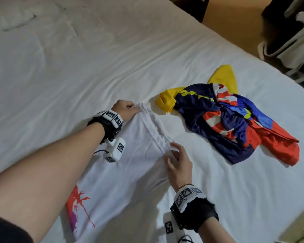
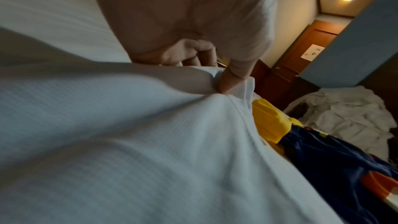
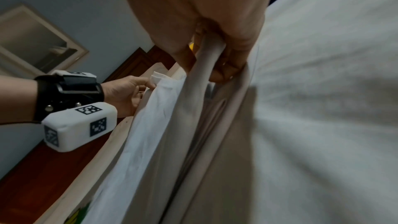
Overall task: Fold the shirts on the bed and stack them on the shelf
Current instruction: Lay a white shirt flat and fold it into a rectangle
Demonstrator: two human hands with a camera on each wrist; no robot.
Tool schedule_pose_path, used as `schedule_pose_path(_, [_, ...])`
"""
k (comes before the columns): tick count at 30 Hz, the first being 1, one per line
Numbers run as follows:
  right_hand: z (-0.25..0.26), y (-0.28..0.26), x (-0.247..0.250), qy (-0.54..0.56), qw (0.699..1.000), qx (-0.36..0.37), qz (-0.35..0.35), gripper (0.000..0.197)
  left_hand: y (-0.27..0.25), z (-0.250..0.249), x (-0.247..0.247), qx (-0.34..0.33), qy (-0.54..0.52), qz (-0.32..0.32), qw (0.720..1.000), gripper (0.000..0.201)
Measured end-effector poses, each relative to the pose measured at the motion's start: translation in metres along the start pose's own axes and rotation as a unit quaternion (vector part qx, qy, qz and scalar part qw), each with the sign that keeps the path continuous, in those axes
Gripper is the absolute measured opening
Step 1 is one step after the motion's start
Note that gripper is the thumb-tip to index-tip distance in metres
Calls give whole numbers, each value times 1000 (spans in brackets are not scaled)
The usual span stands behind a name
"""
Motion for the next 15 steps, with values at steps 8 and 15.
schedule_pose_path(8, [-19, -4, 20, -110, 990, -33, -77, 65, -12, 13, -3, -21, 98, -72, 992, 31])
schedule_pose_path(15, [-24, -71, -28, 159, 929, -295, -158, 39, -46, 84, 49, 90, 173, -44, 980, 27])
Point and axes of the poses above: each hand's wrist, its own y-axis towards the middle knuckle, its own x-axis out of the back of the hand, z = x × y, the point moved 2 cm from there along y, towards the middle knuckle, and after that the axes turned 7 degrees about x, right-handed, at the moved point
